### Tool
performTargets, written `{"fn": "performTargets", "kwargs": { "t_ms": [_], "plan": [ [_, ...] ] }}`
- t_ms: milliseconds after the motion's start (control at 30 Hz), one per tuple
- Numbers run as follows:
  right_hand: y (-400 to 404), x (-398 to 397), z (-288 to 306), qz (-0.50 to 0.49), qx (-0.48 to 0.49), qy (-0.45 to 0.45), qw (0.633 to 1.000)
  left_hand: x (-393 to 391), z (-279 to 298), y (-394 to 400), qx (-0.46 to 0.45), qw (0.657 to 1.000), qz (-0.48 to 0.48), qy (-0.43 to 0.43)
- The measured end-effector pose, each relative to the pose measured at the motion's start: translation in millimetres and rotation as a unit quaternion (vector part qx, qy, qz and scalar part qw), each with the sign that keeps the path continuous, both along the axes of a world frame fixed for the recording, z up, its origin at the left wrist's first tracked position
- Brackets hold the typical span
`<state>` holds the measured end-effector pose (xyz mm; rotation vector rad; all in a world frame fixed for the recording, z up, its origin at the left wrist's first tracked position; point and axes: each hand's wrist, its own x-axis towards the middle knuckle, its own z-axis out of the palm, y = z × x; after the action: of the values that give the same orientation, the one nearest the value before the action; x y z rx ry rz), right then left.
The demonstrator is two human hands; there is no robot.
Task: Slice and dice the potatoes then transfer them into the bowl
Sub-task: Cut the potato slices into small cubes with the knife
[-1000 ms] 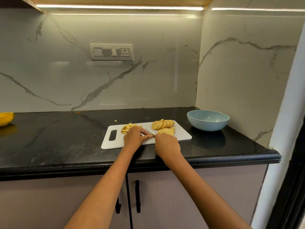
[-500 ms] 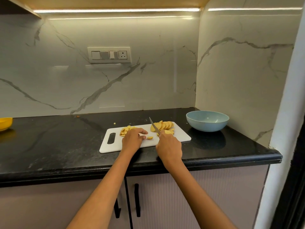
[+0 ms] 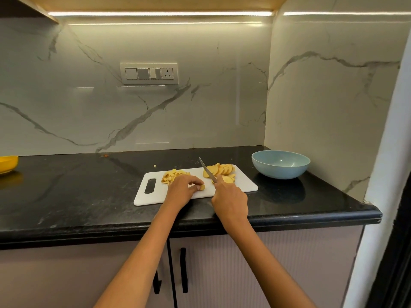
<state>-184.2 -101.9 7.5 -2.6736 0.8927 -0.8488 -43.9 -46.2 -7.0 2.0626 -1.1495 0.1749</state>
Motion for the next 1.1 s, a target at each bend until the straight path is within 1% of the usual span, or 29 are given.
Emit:
{"fn": "performTargets", "kwargs": {
  "t_ms": [167,267,333,567,833,1100],
  "plan": [
    [7,-1,1,-0.006,-0.028,0.050,0.998,-2,0,2,-0.005,0.994,0.107,-0.019],
    [12,-1,2,-0.002,-0.036,0.072,0.997,-2,1,4,-0.034,0.990,0.135,-0.005],
    [16,-4,1,-0.002,-0.045,0.073,0.996,-1,1,5,-0.039,0.990,0.136,0.008],
    [25,-10,2,0.005,-0.052,0.100,0.994,-6,2,8,-0.018,0.996,0.085,0.026],
    [33,-15,8,0.021,-0.080,0.116,0.990,-6,3,4,-0.005,0.995,0.096,0.024],
    [35,-16,10,0.023,-0.080,0.125,0.989,-7,3,4,-0.001,0.995,0.097,0.019]
  ]
}}
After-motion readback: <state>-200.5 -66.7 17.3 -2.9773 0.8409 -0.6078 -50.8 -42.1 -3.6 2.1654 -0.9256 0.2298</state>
